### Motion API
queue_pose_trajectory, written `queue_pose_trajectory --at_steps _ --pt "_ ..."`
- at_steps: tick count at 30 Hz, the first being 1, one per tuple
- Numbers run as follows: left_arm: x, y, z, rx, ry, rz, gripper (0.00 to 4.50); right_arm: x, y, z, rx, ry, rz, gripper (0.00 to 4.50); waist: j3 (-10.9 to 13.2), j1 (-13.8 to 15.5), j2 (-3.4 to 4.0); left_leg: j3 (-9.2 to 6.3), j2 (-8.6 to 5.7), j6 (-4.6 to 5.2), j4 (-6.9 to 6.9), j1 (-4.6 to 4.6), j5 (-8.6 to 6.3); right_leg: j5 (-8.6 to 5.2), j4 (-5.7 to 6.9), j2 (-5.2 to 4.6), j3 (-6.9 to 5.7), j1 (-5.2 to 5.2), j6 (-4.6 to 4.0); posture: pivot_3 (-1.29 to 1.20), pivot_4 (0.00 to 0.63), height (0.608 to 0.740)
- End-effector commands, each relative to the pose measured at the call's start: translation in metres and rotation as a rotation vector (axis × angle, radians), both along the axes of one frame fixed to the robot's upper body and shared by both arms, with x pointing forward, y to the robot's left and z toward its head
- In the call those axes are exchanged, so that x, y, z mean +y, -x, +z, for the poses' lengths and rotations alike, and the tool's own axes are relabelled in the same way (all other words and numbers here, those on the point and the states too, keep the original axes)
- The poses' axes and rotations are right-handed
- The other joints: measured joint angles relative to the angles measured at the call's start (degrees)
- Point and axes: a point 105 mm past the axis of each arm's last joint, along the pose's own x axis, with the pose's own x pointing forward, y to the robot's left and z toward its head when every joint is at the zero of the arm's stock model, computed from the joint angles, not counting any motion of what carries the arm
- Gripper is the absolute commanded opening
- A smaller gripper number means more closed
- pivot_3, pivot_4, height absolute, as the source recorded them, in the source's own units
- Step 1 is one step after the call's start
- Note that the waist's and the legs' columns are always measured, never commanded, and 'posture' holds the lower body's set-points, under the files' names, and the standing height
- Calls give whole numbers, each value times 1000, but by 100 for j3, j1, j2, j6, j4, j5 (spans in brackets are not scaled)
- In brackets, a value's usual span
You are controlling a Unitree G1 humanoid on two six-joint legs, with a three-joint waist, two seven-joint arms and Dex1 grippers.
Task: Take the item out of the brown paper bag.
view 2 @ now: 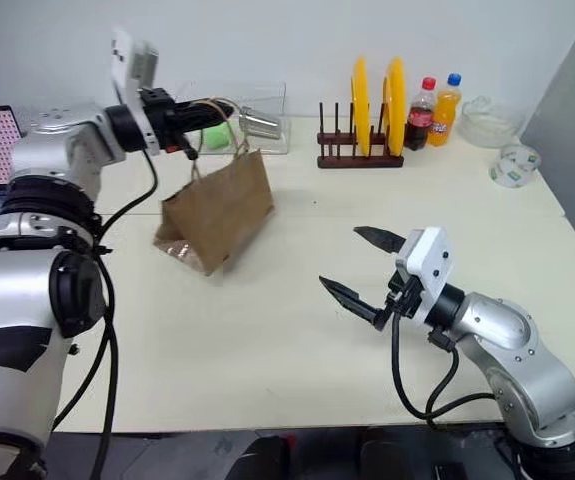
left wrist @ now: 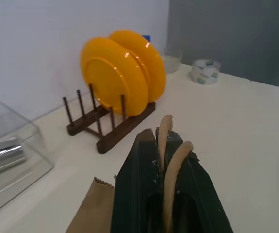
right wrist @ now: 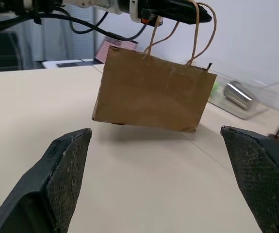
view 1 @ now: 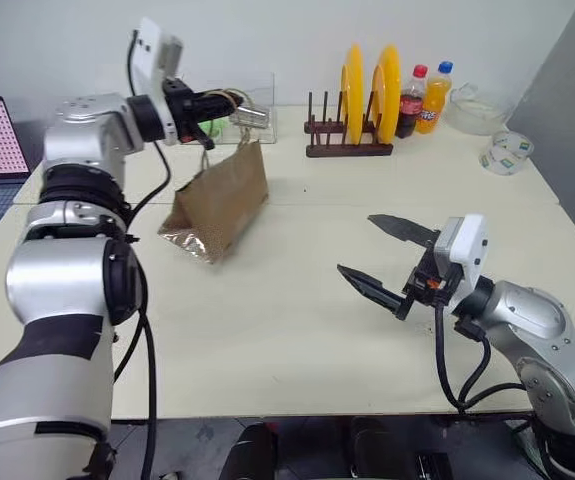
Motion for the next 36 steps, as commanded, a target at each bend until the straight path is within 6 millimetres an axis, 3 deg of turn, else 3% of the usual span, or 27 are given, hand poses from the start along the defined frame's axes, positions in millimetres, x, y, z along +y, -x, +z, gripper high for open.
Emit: queue_pose_trajectory --at_steps 1,10,17,29,34,36 --pt "-17 5 31 -109 3 -42 14 -5 10 9 -49 5 -46 4500 0 -9 0 1 0 0 -2 0 0 0 0 0 1 -2 0 0 150 740" --pt "-79 3 10 -90 -65 -171 14 -11 25 4 -34 23 -152 4500 1 -16 -2 7 -1 3 2 2 -1 0 4 0 8 -1 1 0 150 740" --pt "-105 9 -2 -98 -160 -248 14 -12 35 0 -14 27 -200 4500 1 -9 -2 7 -1 3 3 3 -1 0 7 0 9 1 1 0 150 740" --pt "-109 10 20 -246 -243 -212 14 -8 42 -1 -3 19 -162 4500 2 -8 -3 8 -2 3 6 4 -1 1 8 0 9 5 2 0 150 740" --pt "-103 9 14 -250 -314 -213 14 -4 45 0 16 14 -118 4500 2 -9 -3 9 -2 3 7 4 -1 1 7 0 9 6 2 0 150 740" --pt "-98 4 2 -258 -384 -180 14 -2 44 0 26 15 -100 4500 2 -13 -4 8 -2 4 7 5 -1 1 9 0 8 6 2 0 150 740"
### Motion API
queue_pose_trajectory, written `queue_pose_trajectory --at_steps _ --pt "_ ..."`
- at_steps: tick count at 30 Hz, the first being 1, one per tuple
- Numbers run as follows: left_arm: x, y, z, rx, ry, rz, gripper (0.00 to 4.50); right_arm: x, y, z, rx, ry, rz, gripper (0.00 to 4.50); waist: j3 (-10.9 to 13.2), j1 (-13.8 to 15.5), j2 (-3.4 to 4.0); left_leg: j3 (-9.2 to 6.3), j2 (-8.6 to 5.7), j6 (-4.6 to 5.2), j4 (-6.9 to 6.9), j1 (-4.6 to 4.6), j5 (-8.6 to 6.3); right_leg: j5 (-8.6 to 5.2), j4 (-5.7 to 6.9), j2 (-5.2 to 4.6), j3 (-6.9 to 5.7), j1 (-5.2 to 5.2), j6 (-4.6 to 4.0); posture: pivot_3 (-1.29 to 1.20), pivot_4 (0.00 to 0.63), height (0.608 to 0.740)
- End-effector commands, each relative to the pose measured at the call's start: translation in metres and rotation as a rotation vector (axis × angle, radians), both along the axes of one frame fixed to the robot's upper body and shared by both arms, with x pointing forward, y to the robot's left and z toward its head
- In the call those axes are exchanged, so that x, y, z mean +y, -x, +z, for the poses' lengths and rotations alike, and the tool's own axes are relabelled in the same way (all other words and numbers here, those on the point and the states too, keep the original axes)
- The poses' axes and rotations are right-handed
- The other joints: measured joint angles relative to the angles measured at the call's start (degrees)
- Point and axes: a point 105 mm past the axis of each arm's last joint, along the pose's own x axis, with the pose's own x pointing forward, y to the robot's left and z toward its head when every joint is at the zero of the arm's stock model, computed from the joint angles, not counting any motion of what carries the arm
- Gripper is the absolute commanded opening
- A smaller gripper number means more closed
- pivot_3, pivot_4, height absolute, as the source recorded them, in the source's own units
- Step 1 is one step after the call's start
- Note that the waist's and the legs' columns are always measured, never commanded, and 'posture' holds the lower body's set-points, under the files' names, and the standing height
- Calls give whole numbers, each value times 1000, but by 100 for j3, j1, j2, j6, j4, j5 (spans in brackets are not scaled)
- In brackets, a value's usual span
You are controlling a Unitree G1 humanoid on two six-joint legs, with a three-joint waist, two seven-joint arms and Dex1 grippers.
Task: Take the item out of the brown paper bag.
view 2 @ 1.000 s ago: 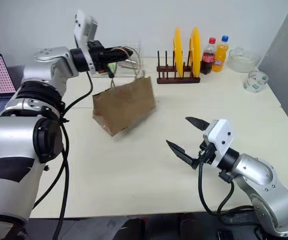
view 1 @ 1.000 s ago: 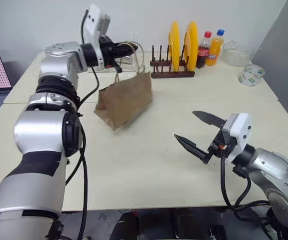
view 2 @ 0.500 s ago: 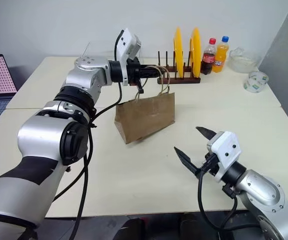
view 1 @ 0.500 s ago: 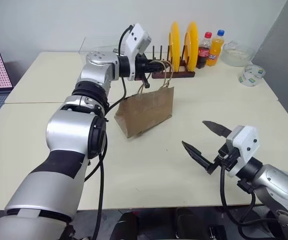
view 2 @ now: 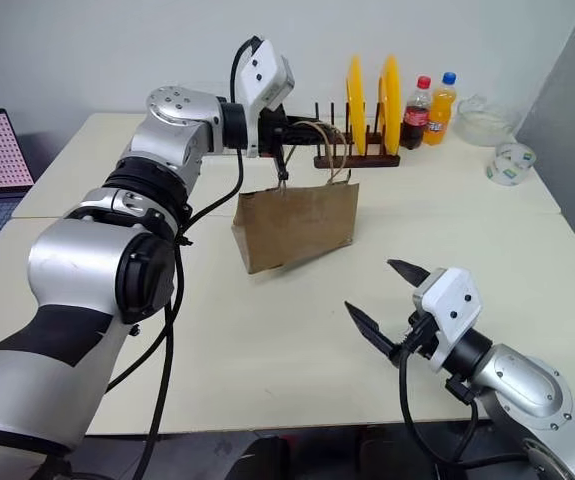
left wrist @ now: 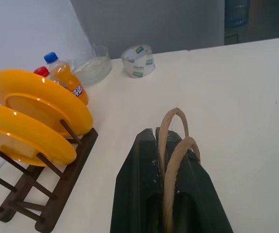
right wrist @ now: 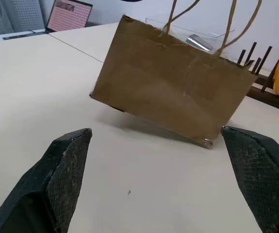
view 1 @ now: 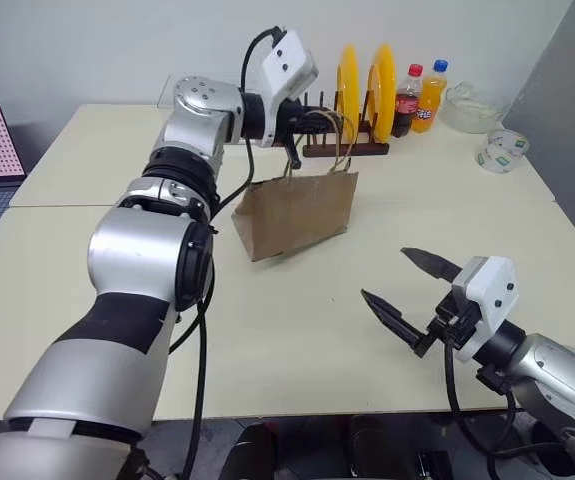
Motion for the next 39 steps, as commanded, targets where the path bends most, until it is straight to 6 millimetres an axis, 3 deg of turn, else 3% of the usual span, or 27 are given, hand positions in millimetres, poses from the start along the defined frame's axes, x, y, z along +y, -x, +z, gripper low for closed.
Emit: queue_pose_trajectory --at_steps 1,6,15,28,36,39 --pt "8 -3 9 -128 -93 47 14 16 15 19 -76 -6 91 4500 0 -8 0 1 0 0 1 0 0 0 0 0 0 0 0 0 150 740" --pt "19 -14 -1 -223 -199 147 14 19 12 18 -59 -15 113 4500 0 -5 0 -1 0 0 1 3 0 0 3 0 0 3 0 0 150 740" --pt "27 -25 18 -422 -243 292 14 24 8 20 -45 -30 142 4500 0 9 -1 -1 -1 0 4 2 0 1 4 0 0 3 1 0 150 740" --pt "33 -28 7 -380 -236 312 14 18 -10 28 -98 -36 49 4500 0 -2 -1 0 -1 0 5 3 1 1 9 -1 0 2 1 0 150 740" --pt "42 -31 -1 -347 -251 340 14 18 -10 31 -106 -36 52 4500 0 -2 -1 0 -1 0 7 4 0 1 19 0 1 0 1 0 150 740" --pt "46 -32 1 -328 -226 358 628 19 -10 31 -108 -36 60 4500 0 -4 -1 0 -1 0 8 5 1 1 27 -1 1 -2 1 0 150 740"
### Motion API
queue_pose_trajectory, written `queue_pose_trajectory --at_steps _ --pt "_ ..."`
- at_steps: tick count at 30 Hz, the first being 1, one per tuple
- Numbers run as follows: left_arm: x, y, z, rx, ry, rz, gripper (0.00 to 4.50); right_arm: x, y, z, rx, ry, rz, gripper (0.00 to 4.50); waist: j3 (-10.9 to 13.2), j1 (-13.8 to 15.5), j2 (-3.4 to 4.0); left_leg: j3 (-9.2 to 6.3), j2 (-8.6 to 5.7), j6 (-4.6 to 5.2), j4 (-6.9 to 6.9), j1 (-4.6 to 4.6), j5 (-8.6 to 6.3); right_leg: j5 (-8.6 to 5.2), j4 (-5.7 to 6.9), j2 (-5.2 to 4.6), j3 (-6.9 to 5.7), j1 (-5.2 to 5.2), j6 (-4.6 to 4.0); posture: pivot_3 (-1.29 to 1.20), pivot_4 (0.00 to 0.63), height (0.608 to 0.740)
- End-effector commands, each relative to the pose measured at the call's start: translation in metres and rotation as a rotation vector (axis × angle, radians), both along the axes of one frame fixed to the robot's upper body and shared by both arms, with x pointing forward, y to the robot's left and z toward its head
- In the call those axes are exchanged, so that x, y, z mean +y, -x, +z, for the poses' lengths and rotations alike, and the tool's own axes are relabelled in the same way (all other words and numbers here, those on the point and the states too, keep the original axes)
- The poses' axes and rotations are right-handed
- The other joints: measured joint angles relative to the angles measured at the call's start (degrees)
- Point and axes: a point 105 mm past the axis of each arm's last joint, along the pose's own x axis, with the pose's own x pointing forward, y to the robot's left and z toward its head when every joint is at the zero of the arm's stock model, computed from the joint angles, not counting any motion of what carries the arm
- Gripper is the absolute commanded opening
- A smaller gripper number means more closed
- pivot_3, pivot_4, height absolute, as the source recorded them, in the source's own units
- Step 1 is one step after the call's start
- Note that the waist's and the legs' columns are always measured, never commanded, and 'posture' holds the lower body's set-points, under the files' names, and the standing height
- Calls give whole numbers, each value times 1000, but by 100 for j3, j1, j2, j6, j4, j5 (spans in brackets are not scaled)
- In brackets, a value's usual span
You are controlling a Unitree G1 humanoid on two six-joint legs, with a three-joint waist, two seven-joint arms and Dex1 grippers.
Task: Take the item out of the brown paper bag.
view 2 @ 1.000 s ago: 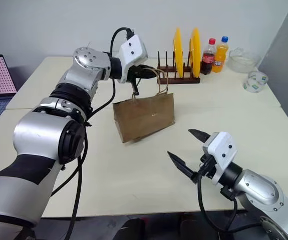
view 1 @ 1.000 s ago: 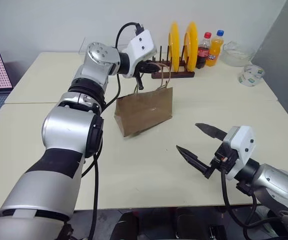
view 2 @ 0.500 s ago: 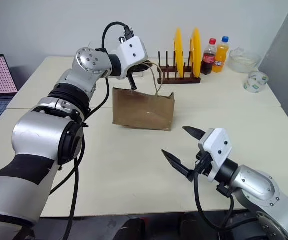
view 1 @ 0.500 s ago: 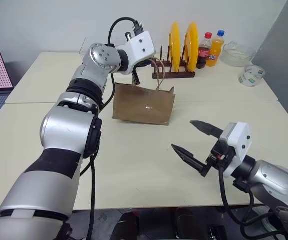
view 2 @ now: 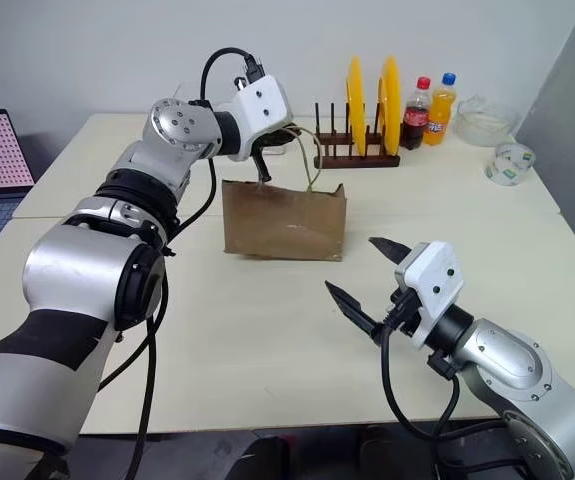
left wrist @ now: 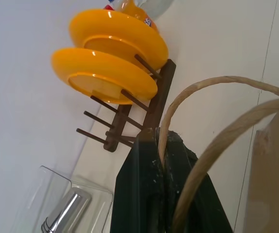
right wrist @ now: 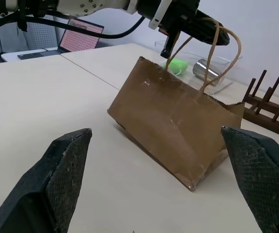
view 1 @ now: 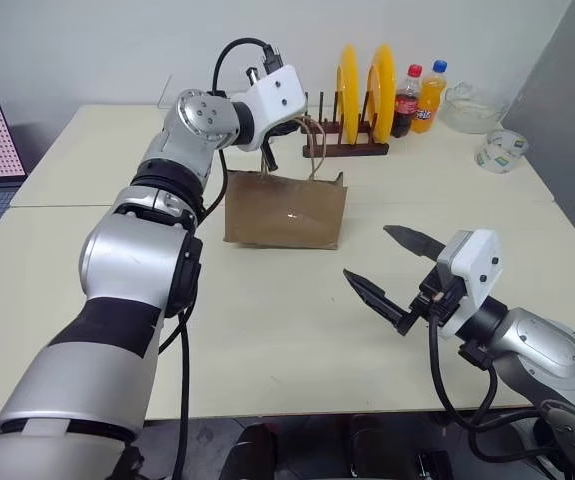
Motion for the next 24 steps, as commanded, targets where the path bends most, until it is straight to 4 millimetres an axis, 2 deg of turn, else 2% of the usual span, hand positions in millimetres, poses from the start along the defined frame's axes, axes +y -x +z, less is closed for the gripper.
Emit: queue_pose_trajectory --at_steps 1,8,13,19,24 --pt "8 1 19 -32 46 15 887 1 3 11 -49 -8 10 4500 0 0 0 0 0 0 1 0 0 0 1 0 0 0 0 0 150 740" --pt "22 7 14 44 50 -21 3048 2 3 10 -46 -2 26 4500 0 -4 0 0 0 0 2 2 0 0 5 0 0 -1 0 0 150 740" --pt "49 18 6 178 114 -74 4483 4 1 4 -35 38 48 4500 -1 -66 1 2 1 0 1 6 1 0 11 1 1 -2 0 0 150 740" --pt "73 26 -3 273 254 -94 4483 3 -9 -2 -20 83 45 4500 -1 -118 1 -1 0 1 7 5 1 0 18 1 0 -2 0 0 150 740" --pt "102 37 -12 309 409 -112 4483 0 -27 3 -66 85 -7 4500 -1 -148 1 -1 1 0 9 7 2 0 27 1 0 -5 0 0 150 740"
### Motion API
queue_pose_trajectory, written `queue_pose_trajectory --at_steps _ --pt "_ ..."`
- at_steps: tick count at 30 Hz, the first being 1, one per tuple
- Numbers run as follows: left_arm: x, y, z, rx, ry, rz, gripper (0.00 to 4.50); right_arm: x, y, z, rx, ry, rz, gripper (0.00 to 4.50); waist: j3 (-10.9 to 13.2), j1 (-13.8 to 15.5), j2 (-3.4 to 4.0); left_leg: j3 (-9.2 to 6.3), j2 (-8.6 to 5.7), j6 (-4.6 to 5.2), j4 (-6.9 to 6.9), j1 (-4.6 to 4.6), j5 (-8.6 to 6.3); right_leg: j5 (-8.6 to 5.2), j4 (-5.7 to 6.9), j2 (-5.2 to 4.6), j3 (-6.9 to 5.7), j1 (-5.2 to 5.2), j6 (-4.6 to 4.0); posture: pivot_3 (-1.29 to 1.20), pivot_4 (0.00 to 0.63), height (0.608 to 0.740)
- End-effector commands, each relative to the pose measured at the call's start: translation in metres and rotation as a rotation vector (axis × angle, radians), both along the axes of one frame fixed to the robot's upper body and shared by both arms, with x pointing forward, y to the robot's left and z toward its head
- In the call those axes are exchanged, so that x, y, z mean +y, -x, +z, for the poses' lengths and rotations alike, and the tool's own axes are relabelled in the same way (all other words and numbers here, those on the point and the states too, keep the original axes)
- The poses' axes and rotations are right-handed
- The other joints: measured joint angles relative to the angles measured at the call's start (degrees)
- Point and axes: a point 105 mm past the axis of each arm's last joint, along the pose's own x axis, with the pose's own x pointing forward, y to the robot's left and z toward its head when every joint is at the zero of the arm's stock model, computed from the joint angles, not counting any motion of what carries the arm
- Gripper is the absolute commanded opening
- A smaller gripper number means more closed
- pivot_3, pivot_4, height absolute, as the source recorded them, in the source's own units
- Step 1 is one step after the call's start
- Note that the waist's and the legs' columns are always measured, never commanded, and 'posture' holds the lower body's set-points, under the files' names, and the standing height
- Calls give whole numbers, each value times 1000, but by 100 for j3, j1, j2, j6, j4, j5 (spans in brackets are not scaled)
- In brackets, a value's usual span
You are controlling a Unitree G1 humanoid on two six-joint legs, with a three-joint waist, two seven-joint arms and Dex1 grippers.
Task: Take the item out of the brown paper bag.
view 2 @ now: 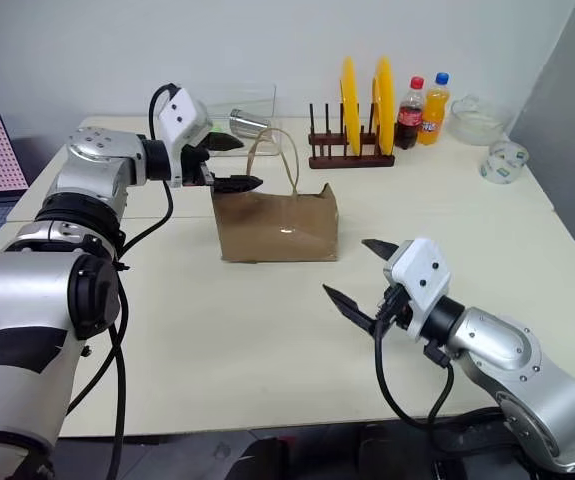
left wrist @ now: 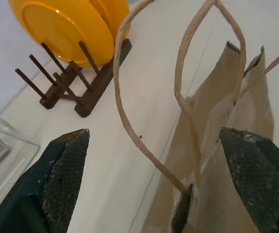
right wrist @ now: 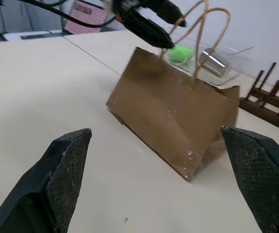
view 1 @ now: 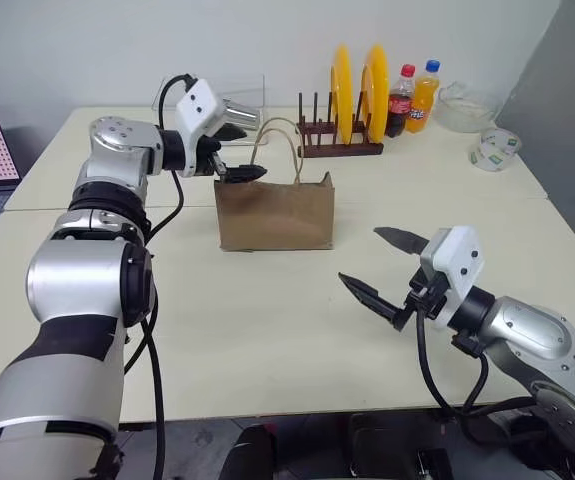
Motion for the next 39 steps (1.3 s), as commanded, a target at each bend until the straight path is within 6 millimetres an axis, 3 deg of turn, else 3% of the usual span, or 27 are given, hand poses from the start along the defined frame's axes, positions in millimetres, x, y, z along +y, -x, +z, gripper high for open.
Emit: queue_pose_trajectory --at_steps 1,4,10,16,23,33,36,39 --pt "21 13 11 -43 102 -18 4483 0 -10 12 -88 -7 -23 4500 -2 -26 3 0 0 0 0 0 0 0 5 0 1 -4 0 0 150 740" --pt "31 33 -7 -20 175 -23 4483 1 -27 12 -120 -2 -49 4500 -8 -90 13 7 2 0 -8 16 0 -1 19 1 17 -7 -1 0 150 740" --pt "9 98 -43 -10 218 -8 4483 7 -50 33 -186 -63 -39 4500 -10 -67 10 -1 16 -22 -2 -5 12 -1 27 6 29 -34 -5 0 150 740" --pt "-16 150 -59 10 285 20 4500 13 -67 44 -195 -69 -9 2571 -18 37 10 10 9 -14 -4 -7 8 0 30 -4 37 -39 -6 0 150 740" --pt "-23 170 -63 39 316 53 4500 24 -93 54 -200 -27 18 25 -19 37 13 36 11 -10 -7 1 5 1 30 -1 44 -39 -7 0 150 740" --pt "-26 174 -61 -24 317 71 4500 45 -179 56 -261 248 -30 25 -19 -11 14 51 17 -16 -16 7 9 4 27 3 48 -41 -12 0 150 740" --pt "-26 175 -61 -53 323 75 4500 55 -192 54 -257 296 -25 25 -19 -19 15 55 17 -30 -17 5 17 4 23 3 52 -45 -12 0 150 740" --pt "-21 176 -68 -53 298 73 4500 68 -190 42 -197 314 72 25 -19 -22 16 59 18 -31 -21 5 17 4 20 3 55 -48 -12 0 150 740"
